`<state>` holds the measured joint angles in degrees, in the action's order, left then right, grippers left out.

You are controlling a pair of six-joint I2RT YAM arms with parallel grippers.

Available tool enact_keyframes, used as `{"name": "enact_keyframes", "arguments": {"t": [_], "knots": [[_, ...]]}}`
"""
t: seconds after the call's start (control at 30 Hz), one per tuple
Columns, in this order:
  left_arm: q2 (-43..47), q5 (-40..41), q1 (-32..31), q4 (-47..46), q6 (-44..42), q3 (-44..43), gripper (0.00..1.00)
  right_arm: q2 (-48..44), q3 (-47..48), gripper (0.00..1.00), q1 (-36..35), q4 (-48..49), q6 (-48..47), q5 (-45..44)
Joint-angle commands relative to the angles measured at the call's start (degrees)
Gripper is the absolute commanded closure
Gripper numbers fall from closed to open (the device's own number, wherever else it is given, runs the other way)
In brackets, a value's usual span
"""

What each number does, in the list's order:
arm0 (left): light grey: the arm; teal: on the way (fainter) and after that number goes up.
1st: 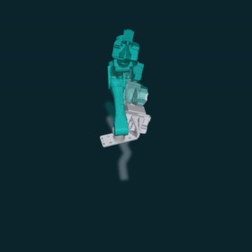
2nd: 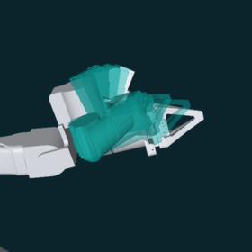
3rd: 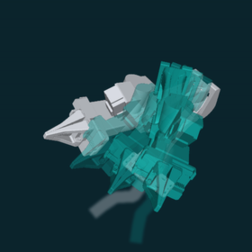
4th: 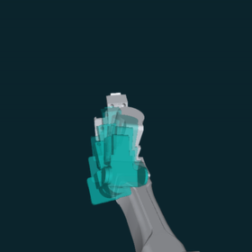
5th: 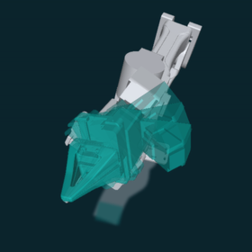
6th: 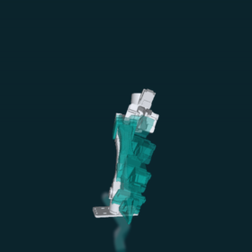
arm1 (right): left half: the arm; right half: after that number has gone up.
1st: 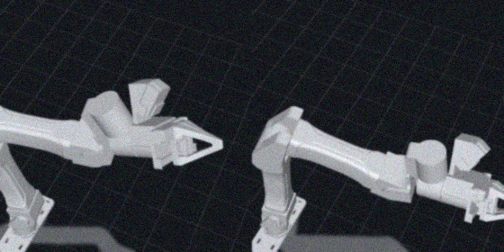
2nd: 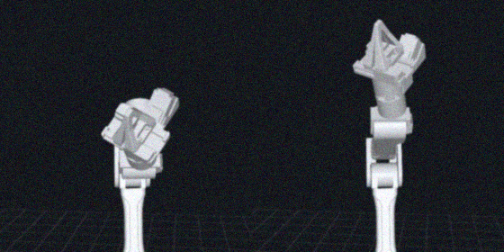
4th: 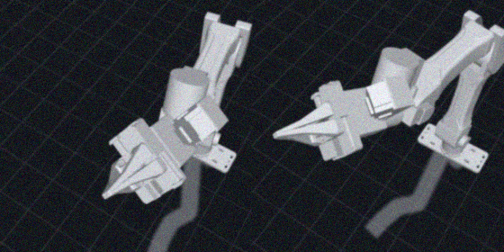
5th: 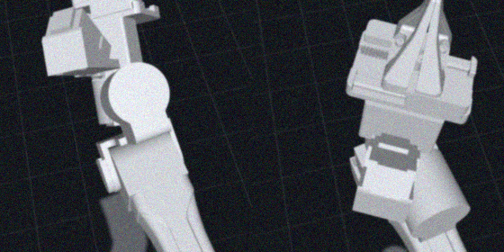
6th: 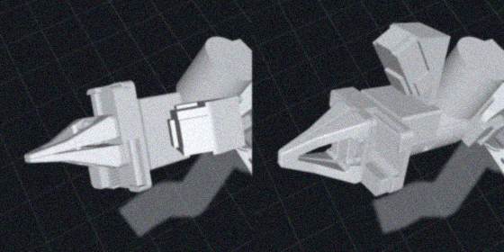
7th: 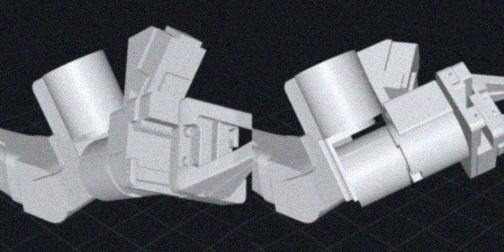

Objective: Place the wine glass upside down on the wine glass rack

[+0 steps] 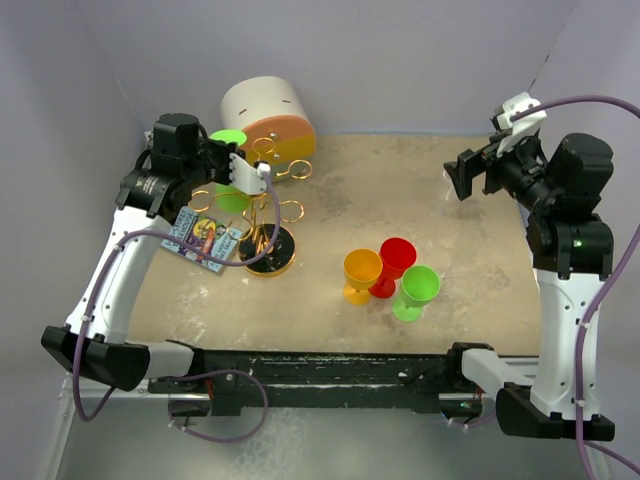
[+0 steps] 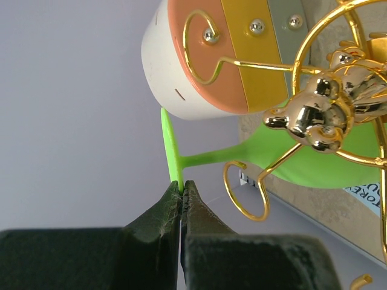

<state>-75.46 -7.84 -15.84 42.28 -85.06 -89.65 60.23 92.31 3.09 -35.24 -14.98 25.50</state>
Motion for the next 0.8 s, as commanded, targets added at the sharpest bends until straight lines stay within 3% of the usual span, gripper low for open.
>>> {"name": "enact_keyframes", "arguments": {"t": [0.0, 0.77], "knots": [[1.54, 0.36, -0.65, 0.54, -3.17, 0.00, 1.00, -0.99, -0.19, 0.00, 0.51, 2.77, 0.19, 1.48], [4.12, 4.35, -1.13, 2.99, -3.23, 3.08, 1.00, -1.47, -1.43, 0.00, 1.21, 3.16, 0.18, 2.08]]}}
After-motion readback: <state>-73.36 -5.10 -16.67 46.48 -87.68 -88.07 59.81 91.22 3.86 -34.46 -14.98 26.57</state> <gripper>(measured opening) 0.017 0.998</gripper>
